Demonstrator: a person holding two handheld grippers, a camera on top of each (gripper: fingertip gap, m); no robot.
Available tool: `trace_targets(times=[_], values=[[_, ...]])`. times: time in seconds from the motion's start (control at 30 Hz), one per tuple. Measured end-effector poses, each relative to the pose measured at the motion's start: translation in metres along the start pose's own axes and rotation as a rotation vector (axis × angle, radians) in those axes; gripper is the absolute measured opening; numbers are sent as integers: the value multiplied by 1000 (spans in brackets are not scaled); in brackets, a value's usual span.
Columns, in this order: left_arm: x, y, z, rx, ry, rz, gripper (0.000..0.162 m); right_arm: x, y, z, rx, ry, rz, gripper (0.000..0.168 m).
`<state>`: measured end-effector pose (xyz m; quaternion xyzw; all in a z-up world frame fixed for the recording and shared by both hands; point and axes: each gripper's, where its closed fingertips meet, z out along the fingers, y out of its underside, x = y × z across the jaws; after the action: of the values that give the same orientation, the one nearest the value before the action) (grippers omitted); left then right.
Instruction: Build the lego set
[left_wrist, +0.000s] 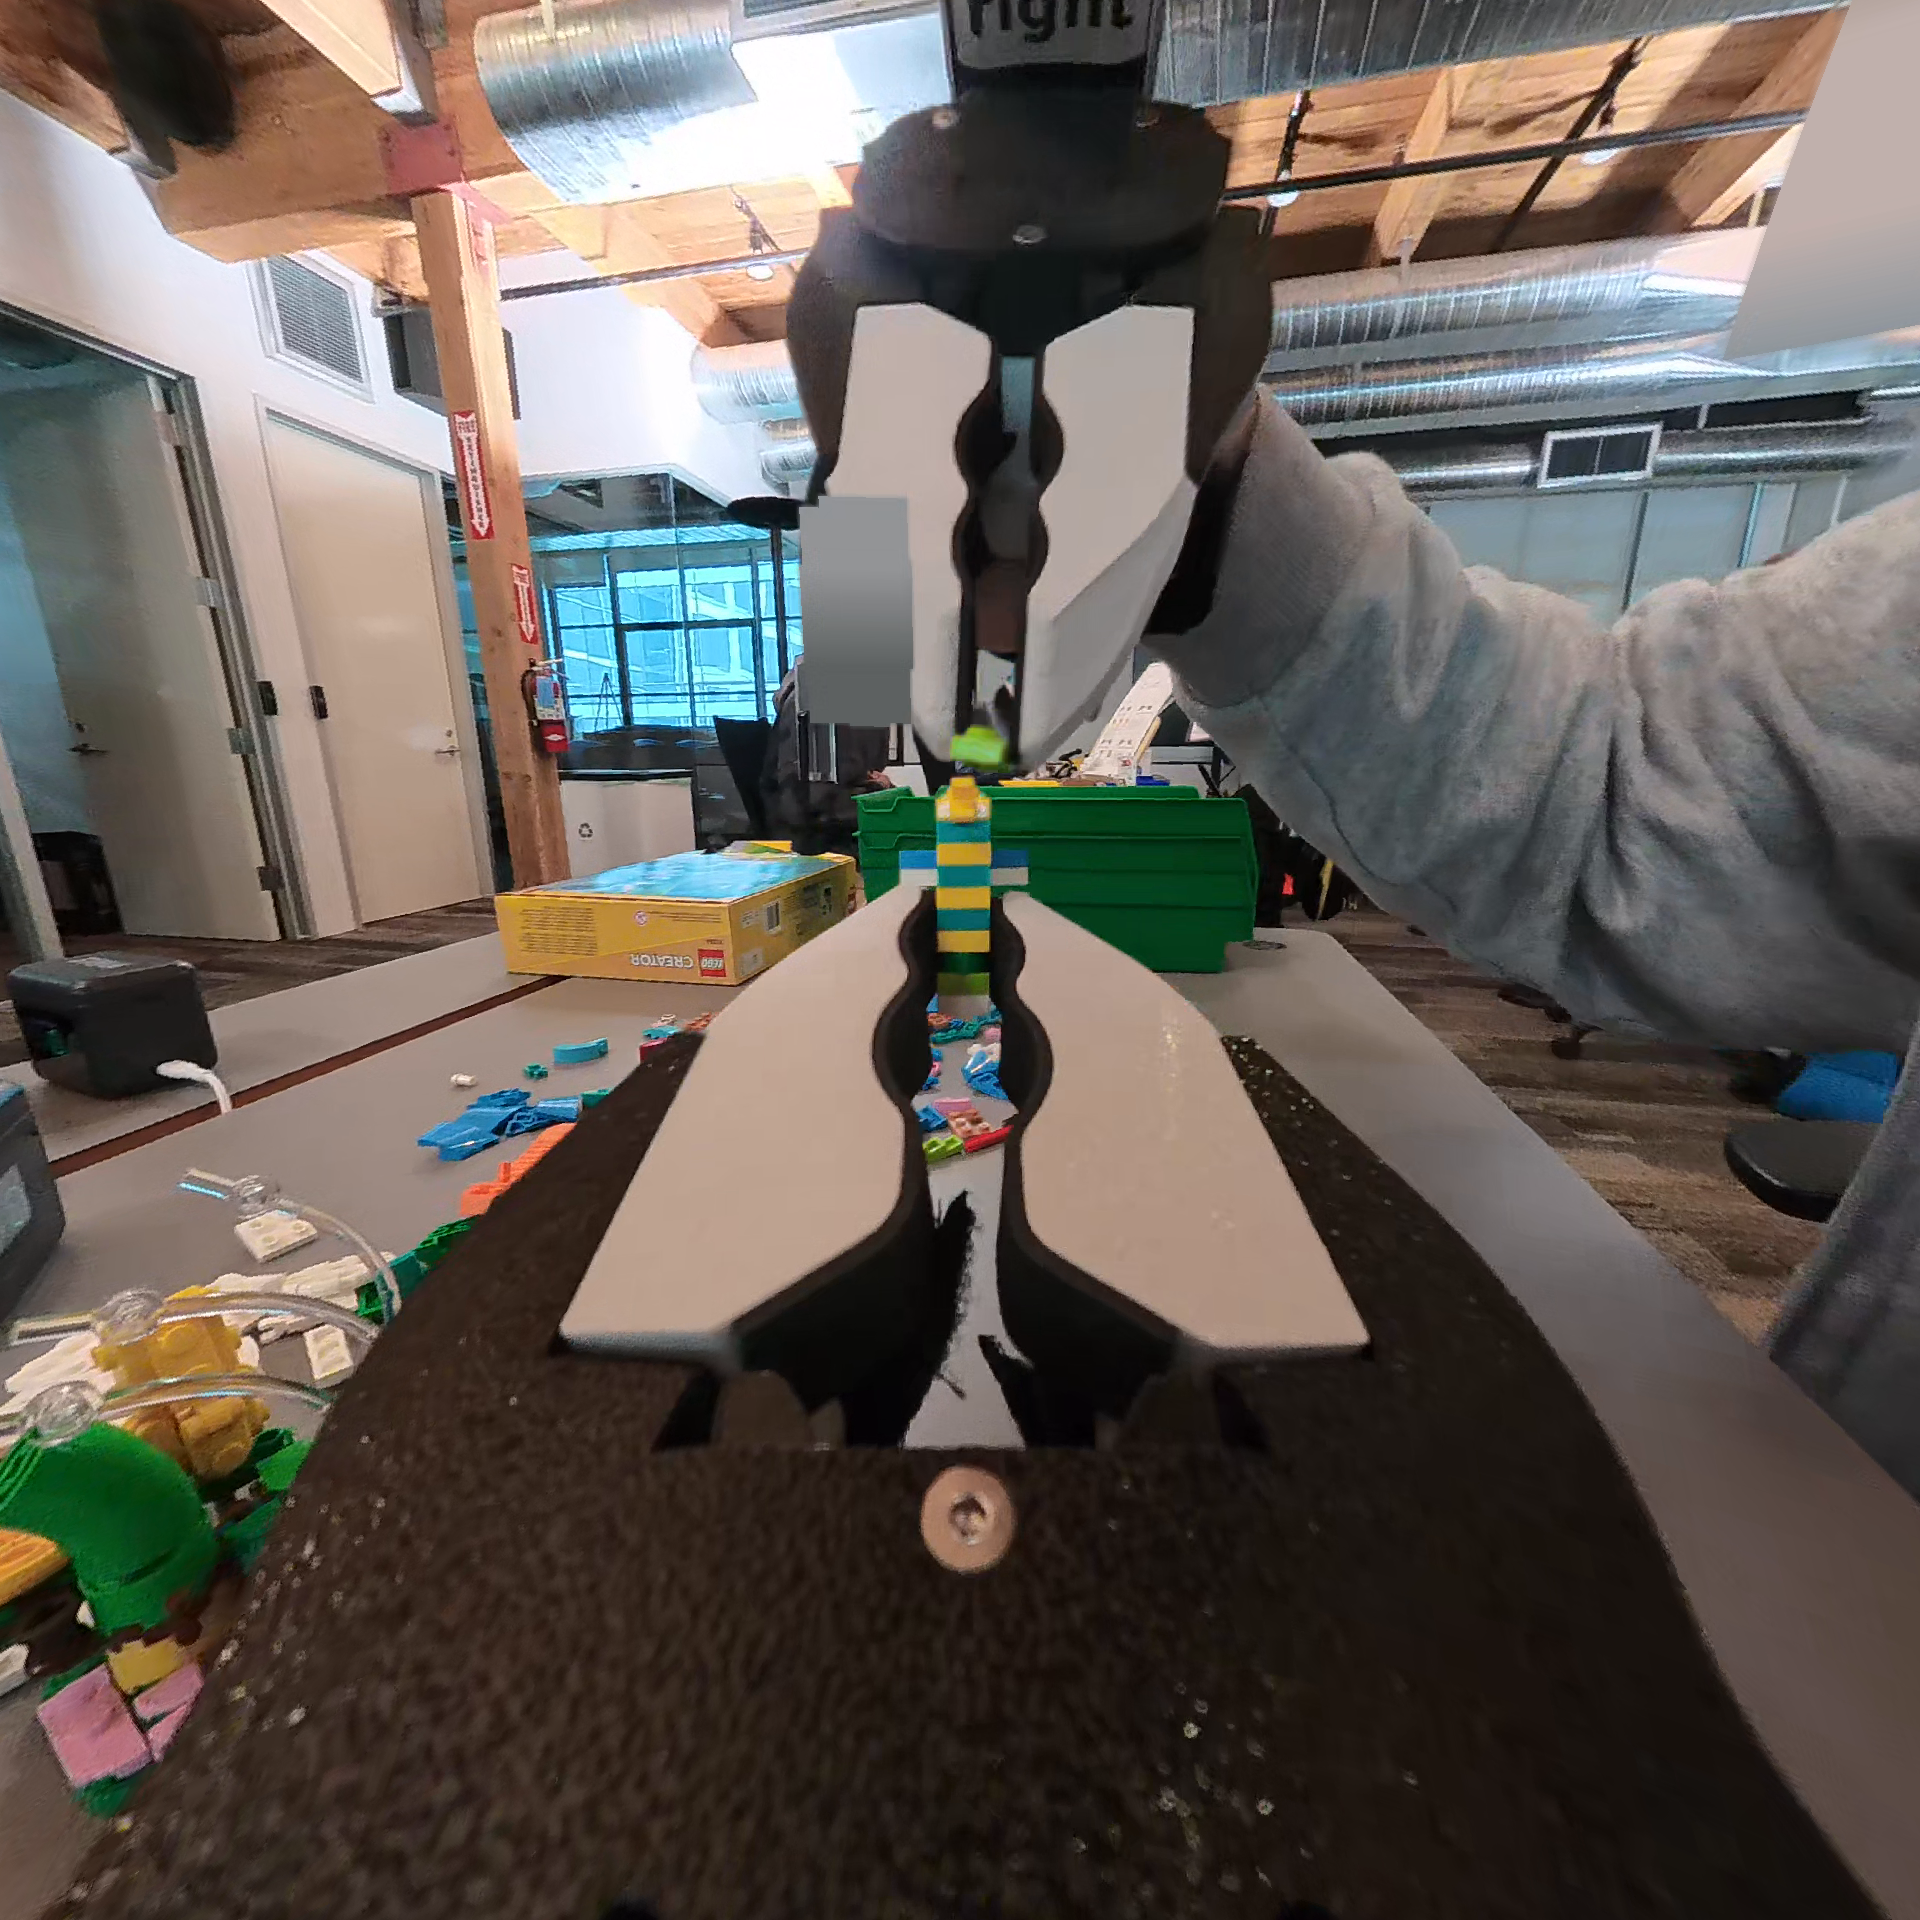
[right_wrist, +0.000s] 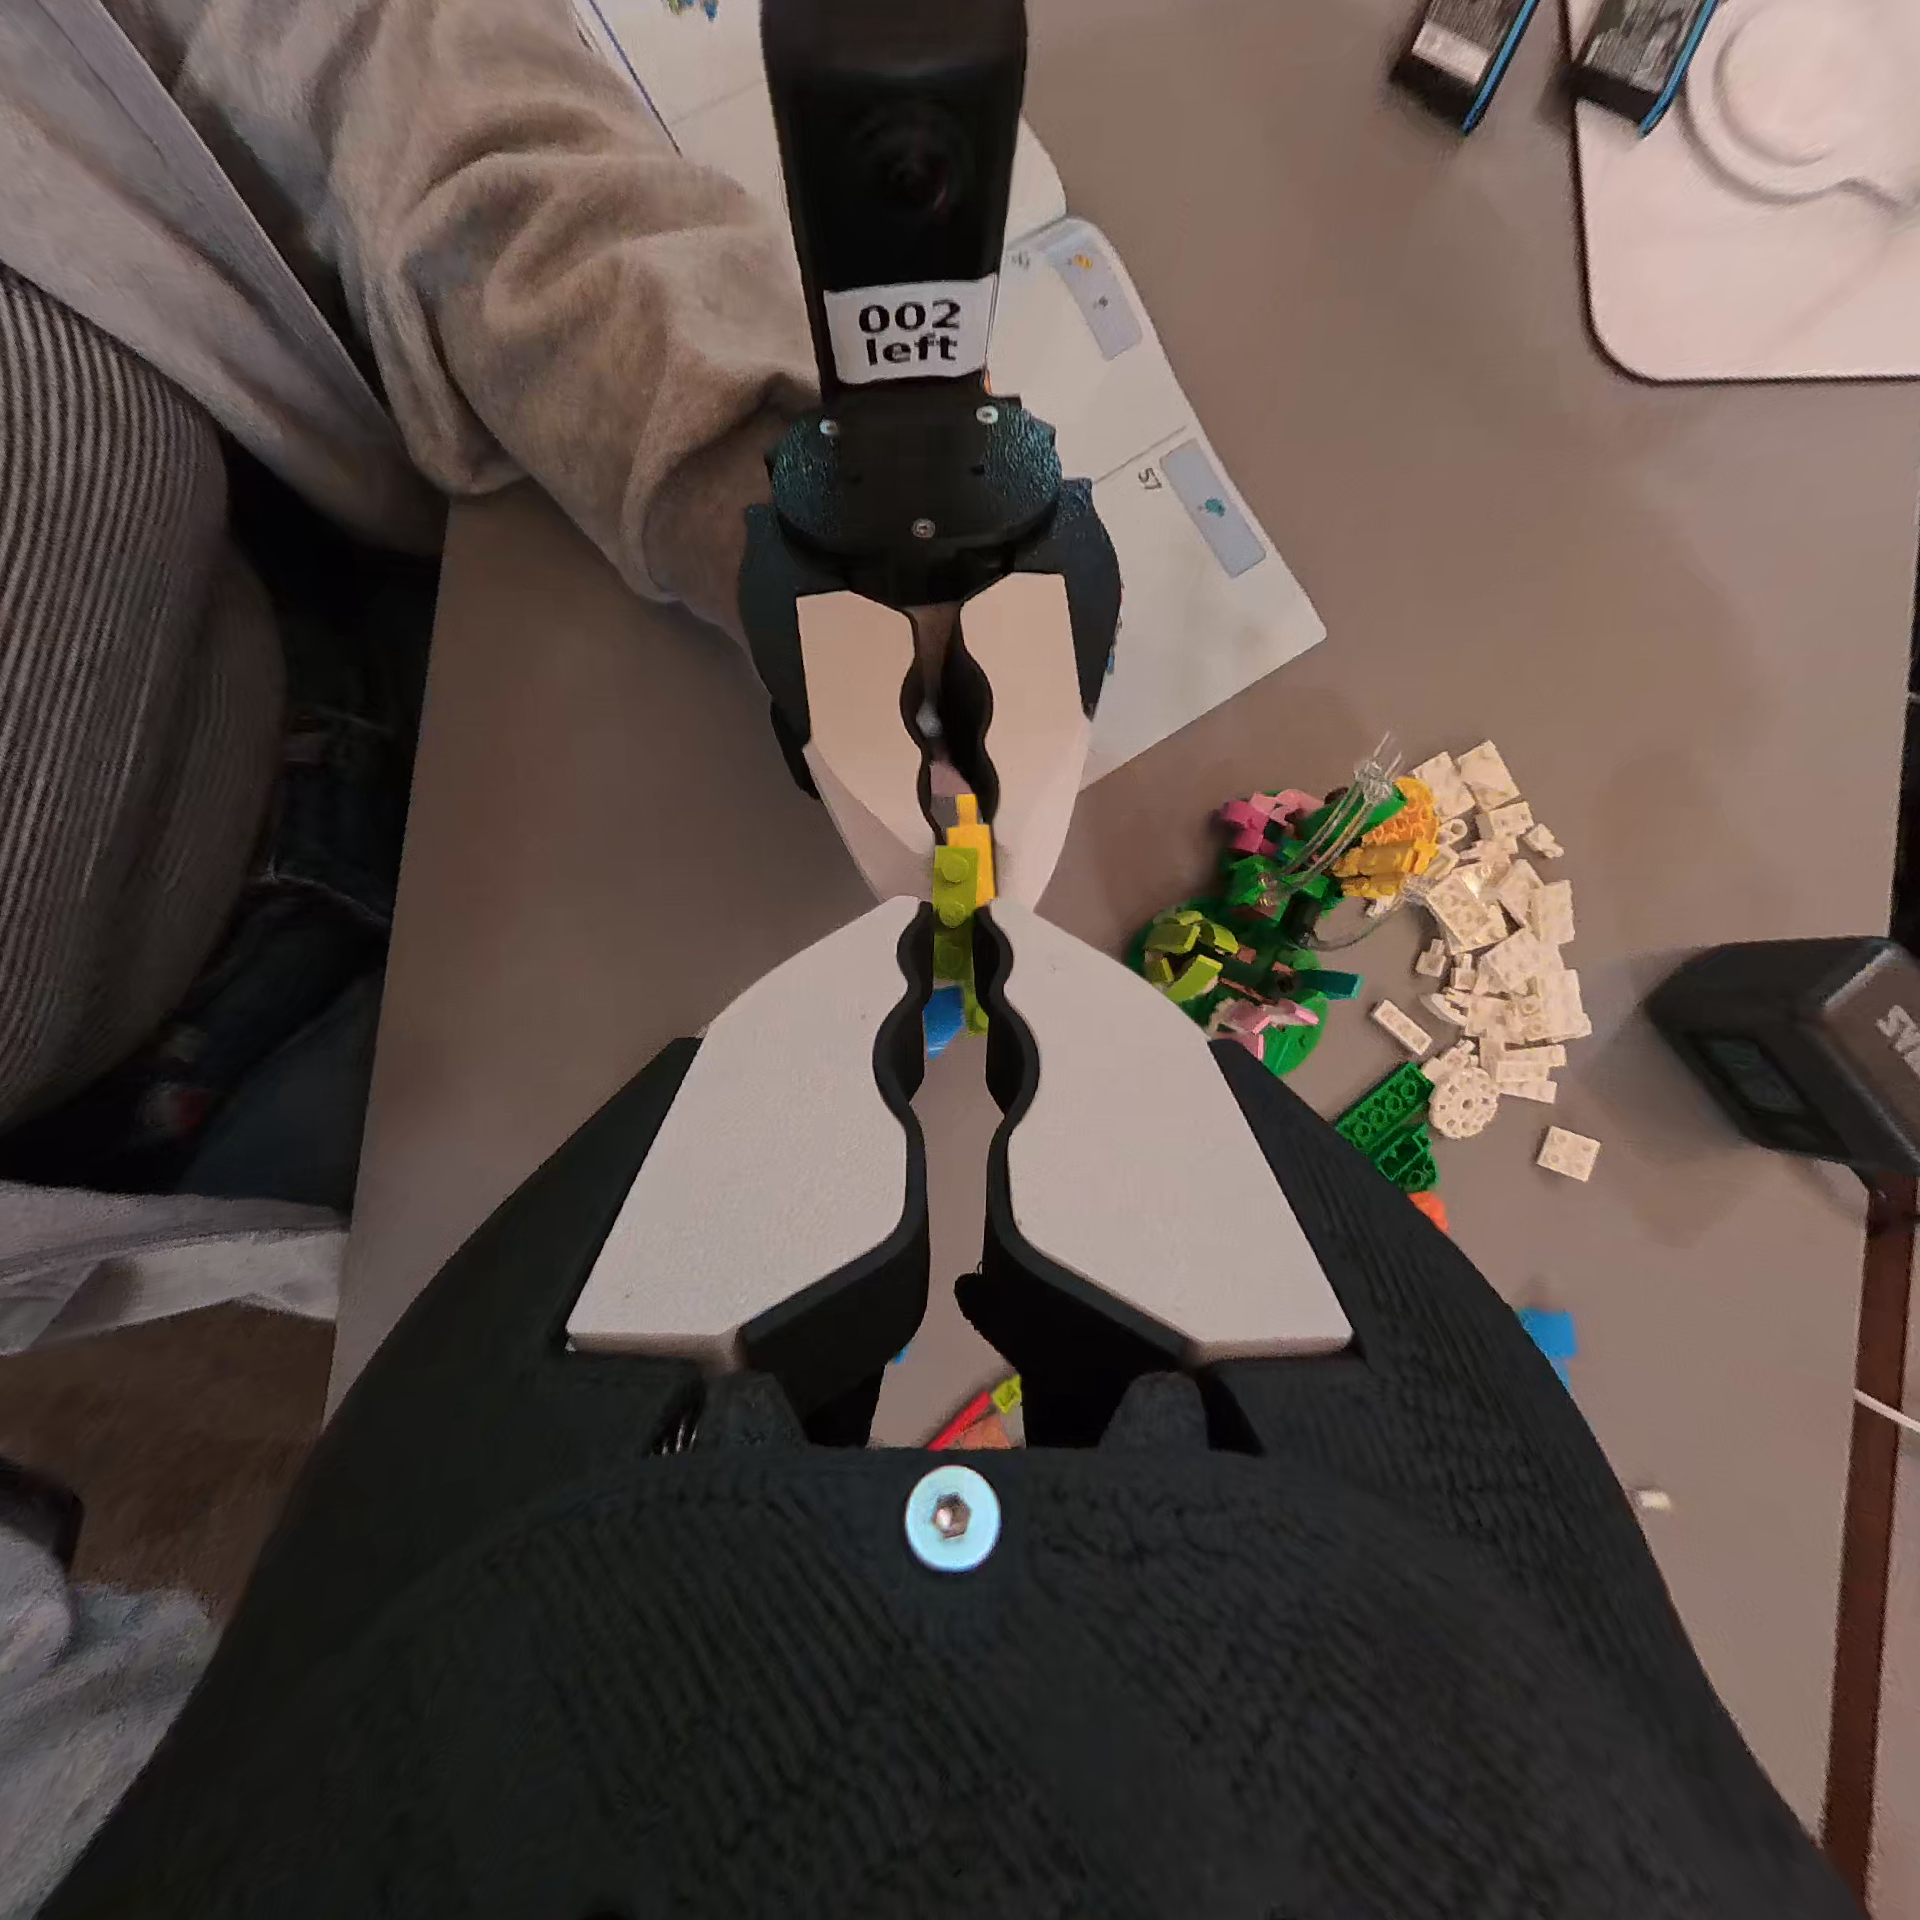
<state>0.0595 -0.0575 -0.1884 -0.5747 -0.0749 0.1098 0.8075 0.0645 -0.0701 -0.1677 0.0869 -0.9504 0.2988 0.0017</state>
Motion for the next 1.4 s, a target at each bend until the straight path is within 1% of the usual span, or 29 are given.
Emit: trace_targets(times=[0.3,0.43,0.53,0.6,0.67,0.9,0.97,1.4], values=[[4,2,1,-8,33,-9,8,-4,2,4,-57,-43,9,6],[7,4,2,-24,44,3,8,-2,4,6,-84,-30,13,6],[8,7,3,-41,40,22,8,-5,6,7,-105,-51,12,6],[4,5,2,-25,29,-3,8,-9,6,7,-105,-72,13,6],[-1,2,0,-7,16,-34,8,-7,8,7,-112,-58,15,6],[1,7,1,-43,29,4,8,-5,5,4,-110,-27,-3,6],[1,6,1,-40,32,1,8,-2,7,3,-133,-10,-12,6],[7,8,2,-48,60,8,8,-4,8,8,-162,-38,-8,6]])
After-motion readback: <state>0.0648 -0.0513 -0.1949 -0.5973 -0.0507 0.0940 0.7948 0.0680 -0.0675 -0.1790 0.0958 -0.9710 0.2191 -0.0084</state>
